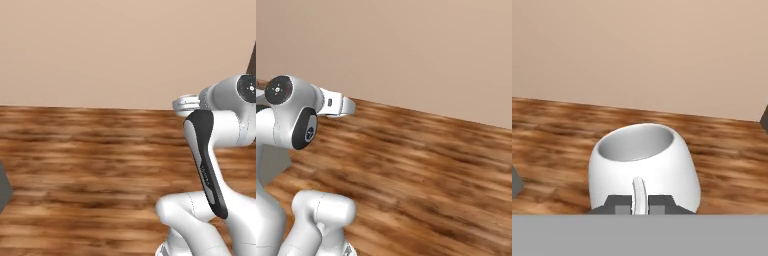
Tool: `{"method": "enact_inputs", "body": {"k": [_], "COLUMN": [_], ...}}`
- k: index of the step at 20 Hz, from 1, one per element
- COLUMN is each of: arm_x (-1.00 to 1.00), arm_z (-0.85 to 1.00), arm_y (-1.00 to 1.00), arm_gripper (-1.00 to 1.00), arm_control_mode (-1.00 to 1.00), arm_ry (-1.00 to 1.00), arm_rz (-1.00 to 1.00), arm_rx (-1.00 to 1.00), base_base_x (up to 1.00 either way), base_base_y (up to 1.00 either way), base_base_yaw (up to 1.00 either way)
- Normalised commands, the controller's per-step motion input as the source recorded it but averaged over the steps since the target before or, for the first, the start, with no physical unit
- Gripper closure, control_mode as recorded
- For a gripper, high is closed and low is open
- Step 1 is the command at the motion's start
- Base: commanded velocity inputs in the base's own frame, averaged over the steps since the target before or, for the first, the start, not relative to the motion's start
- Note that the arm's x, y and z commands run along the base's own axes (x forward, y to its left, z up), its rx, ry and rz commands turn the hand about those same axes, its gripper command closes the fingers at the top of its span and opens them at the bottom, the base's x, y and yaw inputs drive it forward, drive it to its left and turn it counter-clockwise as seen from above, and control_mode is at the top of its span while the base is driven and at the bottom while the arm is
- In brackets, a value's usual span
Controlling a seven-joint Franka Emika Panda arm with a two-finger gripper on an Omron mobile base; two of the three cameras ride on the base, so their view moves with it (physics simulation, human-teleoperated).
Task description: There is a tray on the dining counter. Grab the cup, mug, and pitcher and place them on the tray. The pitcher may be placed next to the tray if it cannot fit the tray.
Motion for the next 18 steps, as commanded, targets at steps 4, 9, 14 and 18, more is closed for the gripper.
{"method": "enact_inputs", "body": {"k": [4,9,14,18], "arm_x": [0.00,0.00,0.00,0.00], "arm_z": [0.00,0.00,0.00,0.00], "arm_y": [0.00,0.00,0.00,0.00], "arm_gripper": [1.00,1.00,1.00,1.00], "arm_control_mode": [1.00,1.00,1.00,1.00], "arm_ry": [0.00,0.00,0.00,0.00], "arm_rz": [0.00,0.00,0.00,0.00], "arm_rx": [0.00,0.00,0.00,0.00], "base_base_x": [1.00,1.00,1.00,1.00], "base_base_y": [0.15,0.12,0.07,0.06], "base_base_yaw": [0.17,0.17,0.19,0.19]}}
